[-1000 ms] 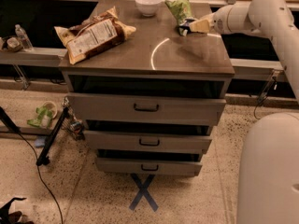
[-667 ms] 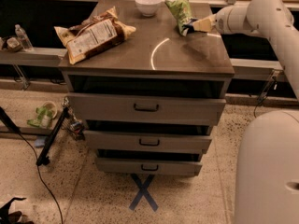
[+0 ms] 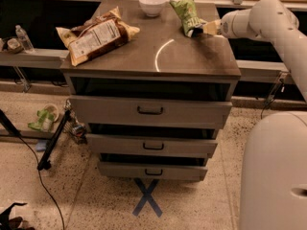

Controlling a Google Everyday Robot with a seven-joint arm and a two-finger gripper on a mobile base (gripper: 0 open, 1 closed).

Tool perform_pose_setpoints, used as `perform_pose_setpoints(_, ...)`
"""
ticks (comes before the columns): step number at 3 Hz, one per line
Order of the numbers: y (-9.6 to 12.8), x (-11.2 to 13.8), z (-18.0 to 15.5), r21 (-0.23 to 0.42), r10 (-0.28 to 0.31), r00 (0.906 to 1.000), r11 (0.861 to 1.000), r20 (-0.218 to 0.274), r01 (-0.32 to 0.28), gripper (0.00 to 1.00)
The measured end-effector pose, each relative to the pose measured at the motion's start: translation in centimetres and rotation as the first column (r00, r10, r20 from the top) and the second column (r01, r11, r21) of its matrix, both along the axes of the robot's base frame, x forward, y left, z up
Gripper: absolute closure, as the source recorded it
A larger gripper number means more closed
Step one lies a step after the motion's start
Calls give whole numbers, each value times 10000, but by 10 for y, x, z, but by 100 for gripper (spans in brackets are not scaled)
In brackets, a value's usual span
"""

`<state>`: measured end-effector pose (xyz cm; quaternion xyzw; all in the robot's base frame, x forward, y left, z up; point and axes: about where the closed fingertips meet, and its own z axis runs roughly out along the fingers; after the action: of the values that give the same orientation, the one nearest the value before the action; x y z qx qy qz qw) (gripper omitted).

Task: Move rxbar blueberry near green jalapeno chip bag

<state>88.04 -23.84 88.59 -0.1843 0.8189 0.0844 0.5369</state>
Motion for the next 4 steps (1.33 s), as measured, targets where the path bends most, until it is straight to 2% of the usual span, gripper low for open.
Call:
perform_pose_setpoints(1, 4, 2, -4, 78, 10, 10000, 10000, -84, -9, 12)
perform_pose_setpoints(2, 8, 4, -5, 117, 73, 9999, 9999, -122, -71, 0)
perform_pose_setpoints(3, 8, 4, -5, 116, 75, 9999, 9999, -125, -74, 0)
perform_pose_setpoints(4, -1, -9, 17, -327, 146, 9984, 9994, 547, -128, 0)
